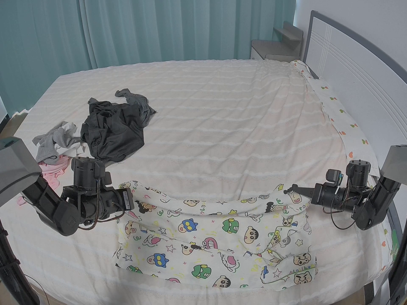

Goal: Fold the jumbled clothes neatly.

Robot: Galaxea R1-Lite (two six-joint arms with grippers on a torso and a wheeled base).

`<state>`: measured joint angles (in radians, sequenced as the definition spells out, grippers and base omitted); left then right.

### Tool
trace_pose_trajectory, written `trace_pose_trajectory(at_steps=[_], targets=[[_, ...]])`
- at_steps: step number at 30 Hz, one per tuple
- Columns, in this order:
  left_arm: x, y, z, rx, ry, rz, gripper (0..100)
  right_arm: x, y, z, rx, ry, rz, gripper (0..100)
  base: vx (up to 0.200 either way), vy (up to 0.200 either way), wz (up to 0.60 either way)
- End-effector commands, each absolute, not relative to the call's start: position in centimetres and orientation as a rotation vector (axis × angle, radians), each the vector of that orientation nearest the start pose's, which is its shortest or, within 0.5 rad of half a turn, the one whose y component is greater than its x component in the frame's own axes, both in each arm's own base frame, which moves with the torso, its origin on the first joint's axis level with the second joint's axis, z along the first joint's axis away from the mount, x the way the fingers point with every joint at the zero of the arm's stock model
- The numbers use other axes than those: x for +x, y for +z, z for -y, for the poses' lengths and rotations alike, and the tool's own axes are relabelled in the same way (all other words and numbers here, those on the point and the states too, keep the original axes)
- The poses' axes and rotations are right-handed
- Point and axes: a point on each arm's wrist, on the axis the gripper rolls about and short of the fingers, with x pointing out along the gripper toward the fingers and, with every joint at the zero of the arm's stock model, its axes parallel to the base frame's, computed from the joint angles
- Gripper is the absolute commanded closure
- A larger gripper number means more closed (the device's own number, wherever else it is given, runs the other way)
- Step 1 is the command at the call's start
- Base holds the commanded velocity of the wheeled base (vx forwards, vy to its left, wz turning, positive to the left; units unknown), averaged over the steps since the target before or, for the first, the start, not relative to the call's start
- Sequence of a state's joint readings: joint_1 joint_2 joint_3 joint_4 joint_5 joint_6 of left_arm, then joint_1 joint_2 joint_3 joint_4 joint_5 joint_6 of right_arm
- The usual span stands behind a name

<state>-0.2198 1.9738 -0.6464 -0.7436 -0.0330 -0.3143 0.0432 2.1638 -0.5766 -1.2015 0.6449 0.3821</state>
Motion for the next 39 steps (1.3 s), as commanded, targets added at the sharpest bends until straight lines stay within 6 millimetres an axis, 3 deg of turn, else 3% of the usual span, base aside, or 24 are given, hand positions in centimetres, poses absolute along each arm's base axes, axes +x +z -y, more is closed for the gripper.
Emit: trace_pose_trajectory(at_steps=[1,15,30,39], targets=[[30.2,6.9,7.4,-0.218,-0.177,-0.621,100,31.7,3.5,-2.4,0.49,0.618,-0.523,100,0.0,0.0,0.0],[28.3,5.1,6.9,-0.136,-0.185,-0.704,100,27.4,1.1,-2.1,0.398,0.683,-0.638,100,0.0,0.0,0.0],[26.4,2.9,6.7,-0.118,-0.18,-0.822,100,25.2,-1.1,-2.1,0.335,0.706,-0.73,100,0.0,0.0,0.0],[26.5,1.1,6.9,-0.103,-0.169,-0.883,100,24.8,-1.4,-2.1,0.344,0.703,-0.752,100,0.0,0.0,0.0]])
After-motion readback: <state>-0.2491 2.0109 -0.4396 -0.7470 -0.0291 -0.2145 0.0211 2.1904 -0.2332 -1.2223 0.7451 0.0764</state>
